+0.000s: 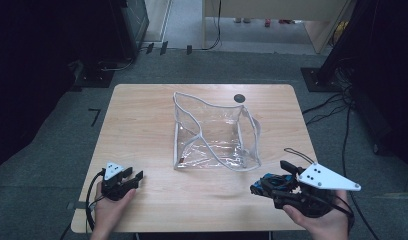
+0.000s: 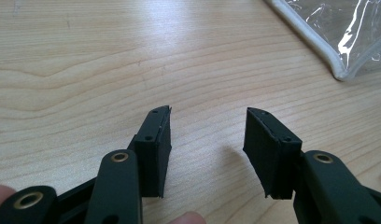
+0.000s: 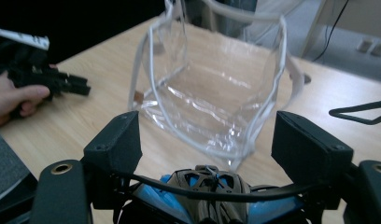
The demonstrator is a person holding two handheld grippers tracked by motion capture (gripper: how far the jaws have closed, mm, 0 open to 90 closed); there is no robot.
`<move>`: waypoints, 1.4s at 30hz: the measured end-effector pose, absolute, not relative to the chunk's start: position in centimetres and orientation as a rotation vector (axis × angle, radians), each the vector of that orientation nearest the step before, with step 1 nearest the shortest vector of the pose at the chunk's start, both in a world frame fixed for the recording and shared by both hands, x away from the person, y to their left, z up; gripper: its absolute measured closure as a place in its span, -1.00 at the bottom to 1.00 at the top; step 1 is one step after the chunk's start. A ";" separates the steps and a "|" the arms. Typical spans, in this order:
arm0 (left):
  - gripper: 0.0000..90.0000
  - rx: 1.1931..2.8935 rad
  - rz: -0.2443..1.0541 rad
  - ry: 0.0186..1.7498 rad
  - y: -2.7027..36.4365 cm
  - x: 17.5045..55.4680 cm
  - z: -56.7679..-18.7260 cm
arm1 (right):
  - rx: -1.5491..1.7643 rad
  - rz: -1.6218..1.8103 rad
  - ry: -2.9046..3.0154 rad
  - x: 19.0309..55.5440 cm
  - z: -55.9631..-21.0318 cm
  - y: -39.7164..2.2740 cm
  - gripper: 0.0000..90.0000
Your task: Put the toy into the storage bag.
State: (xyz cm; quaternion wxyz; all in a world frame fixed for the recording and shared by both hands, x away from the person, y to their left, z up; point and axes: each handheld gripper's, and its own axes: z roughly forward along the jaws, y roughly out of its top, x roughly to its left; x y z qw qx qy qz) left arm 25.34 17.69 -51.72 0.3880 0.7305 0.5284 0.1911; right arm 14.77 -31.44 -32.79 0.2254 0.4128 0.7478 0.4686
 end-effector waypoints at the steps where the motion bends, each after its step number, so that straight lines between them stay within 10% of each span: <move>1: 0.15 1.860 0.486 1.344 17.7 25.3 -51.7 | 1.126 1.298 2.057 14.9 -32.4 -31.4 -0.45; 14: 0.15 1.856 0.485 1.345 17.6 25.3 -51.7 | 1.049 1.326 2.023 20.3 -30.0 -27.7 -0.45; 42: 0.15 1.854 0.473 1.339 17.7 25.3 -51.7 | 1.199 1.139 2.021 32.7 -39.0 -20.8 -0.45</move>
